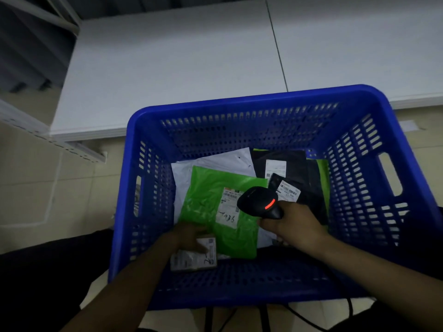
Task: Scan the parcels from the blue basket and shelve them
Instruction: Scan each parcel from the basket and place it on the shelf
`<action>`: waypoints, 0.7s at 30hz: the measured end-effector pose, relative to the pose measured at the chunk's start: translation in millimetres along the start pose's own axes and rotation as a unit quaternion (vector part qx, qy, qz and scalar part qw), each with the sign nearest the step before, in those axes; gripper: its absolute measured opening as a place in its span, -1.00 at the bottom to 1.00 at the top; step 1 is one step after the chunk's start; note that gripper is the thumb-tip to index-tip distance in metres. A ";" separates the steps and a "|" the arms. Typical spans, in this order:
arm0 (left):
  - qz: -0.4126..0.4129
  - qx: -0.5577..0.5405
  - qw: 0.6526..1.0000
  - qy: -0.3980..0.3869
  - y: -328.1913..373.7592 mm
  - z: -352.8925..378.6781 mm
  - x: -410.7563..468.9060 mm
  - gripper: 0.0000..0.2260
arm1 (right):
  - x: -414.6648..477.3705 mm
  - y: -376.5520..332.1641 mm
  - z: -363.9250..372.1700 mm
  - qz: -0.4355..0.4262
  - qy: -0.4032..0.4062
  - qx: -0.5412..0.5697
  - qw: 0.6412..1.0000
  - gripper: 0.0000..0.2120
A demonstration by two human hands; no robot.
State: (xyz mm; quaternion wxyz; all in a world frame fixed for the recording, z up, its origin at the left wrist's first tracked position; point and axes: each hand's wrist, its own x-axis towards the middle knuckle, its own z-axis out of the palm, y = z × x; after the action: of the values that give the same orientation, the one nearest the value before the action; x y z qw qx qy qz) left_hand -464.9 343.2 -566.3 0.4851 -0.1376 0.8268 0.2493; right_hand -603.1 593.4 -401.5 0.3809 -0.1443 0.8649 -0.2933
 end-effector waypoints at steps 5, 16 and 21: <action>-0.028 0.014 0.999 -0.042 5.5 -11.7 1.3 -0.18 | 4.1 2.4 3.5 0.003 -0.015 0.004 1.000 -0.76; 0.086 -0.383 0.886 0.248 93.6 -78.2 -73.0 -0.27 | -3.0 -23.4 -22.4 -0.020 0.051 0.097 0.994 -0.84; 0.151 -0.504 0.760 0.382 144.8 -94.4 -108.8 -0.39 | -11.6 -28.5 -45.4 -0.045 0.113 0.153 0.981 -0.74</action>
State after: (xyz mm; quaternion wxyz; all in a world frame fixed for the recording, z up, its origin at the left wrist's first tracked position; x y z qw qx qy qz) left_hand -548.6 411.4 -393.0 -0.0542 -0.3192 0.7082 0.6275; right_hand -628.4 594.5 -352.8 0.2844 -0.0885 0.8401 -0.4533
